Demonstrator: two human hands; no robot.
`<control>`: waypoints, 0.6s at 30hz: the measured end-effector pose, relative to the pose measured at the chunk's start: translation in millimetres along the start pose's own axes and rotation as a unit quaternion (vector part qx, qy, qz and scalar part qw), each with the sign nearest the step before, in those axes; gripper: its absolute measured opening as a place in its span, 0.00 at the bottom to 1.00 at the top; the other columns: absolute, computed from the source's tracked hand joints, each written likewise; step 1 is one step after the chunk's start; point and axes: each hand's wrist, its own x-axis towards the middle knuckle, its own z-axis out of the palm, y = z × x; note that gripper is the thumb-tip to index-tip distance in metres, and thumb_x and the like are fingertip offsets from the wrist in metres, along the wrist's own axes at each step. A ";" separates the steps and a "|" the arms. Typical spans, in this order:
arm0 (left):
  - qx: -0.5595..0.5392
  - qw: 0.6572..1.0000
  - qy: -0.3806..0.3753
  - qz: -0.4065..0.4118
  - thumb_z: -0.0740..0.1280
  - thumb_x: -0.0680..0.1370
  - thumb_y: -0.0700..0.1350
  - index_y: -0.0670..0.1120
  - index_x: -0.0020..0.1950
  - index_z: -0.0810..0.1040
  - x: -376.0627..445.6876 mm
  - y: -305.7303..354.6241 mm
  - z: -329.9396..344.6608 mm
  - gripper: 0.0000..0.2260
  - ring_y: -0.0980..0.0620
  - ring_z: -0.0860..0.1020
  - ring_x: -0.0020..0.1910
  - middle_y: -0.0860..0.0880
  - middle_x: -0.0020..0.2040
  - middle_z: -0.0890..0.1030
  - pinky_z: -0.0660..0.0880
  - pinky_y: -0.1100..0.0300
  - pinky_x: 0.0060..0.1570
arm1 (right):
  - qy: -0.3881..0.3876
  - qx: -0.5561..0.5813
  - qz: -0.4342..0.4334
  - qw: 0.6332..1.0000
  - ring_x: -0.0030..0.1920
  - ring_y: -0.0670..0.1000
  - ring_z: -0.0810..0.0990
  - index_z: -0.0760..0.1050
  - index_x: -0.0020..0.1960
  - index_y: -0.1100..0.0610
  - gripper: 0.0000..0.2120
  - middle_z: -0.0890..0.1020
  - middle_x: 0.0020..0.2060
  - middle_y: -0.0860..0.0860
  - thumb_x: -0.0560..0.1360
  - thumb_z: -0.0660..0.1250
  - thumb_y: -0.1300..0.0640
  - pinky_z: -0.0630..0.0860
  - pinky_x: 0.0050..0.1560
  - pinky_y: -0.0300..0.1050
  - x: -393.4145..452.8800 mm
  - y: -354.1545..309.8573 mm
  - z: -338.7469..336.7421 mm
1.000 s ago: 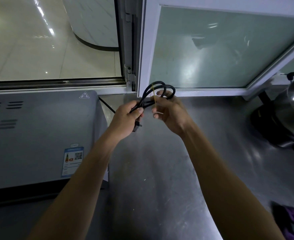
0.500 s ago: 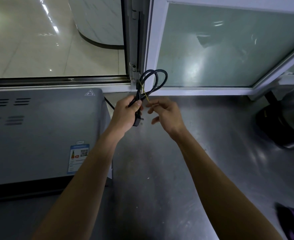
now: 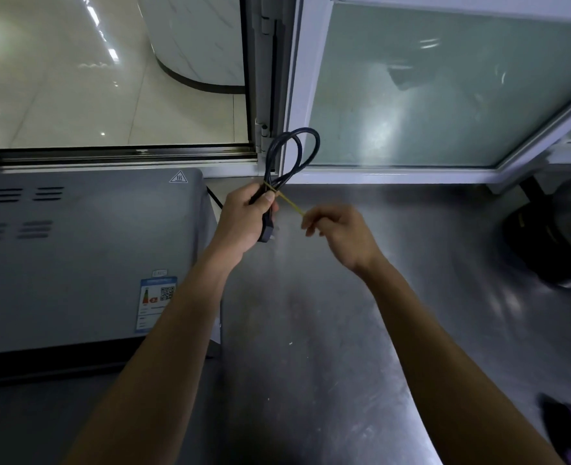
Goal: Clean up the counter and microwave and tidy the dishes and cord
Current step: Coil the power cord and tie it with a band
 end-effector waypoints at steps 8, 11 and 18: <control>-0.003 1.000 -0.001 -0.012 0.61 0.83 0.38 0.31 0.48 0.75 -1.9 0.2 1.5 0.10 0.57 0.73 0.28 0.47 0.34 0.77 0.69 0.67 0.28 | 0.002 0.397 0.058 0.916 0.38 0.53 0.79 0.73 0.32 0.59 0.17 0.80 0.36 0.56 0.70 0.54 0.74 0.71 0.49 0.46 -8.5 -6.1 -7.8; 0.018 1.000 -0.018 -0.014 0.61 0.83 0.38 0.32 0.47 0.76 -5.4 0.9 5.4 0.10 0.59 0.73 0.26 0.47 0.34 0.76 0.69 0.68 0.27 | -0.012 0.502 0.040 0.864 0.39 0.53 0.79 0.74 0.31 0.57 0.19 0.80 0.36 0.57 0.70 0.53 0.75 0.73 0.53 0.47 -10.8 -5.4 -3.8; 0.063 0.997 -0.034 -0.019 0.62 0.82 0.41 0.37 0.43 0.77 -6.2 -4.8 3.9 0.11 0.57 0.73 0.29 0.48 0.33 0.77 0.69 0.64 0.31 | -0.015 0.500 -0.019 0.866 0.51 0.53 0.82 0.79 0.35 0.55 0.20 0.84 0.42 0.53 0.75 0.56 0.74 0.72 0.61 0.47 -9.4 -10.0 6.8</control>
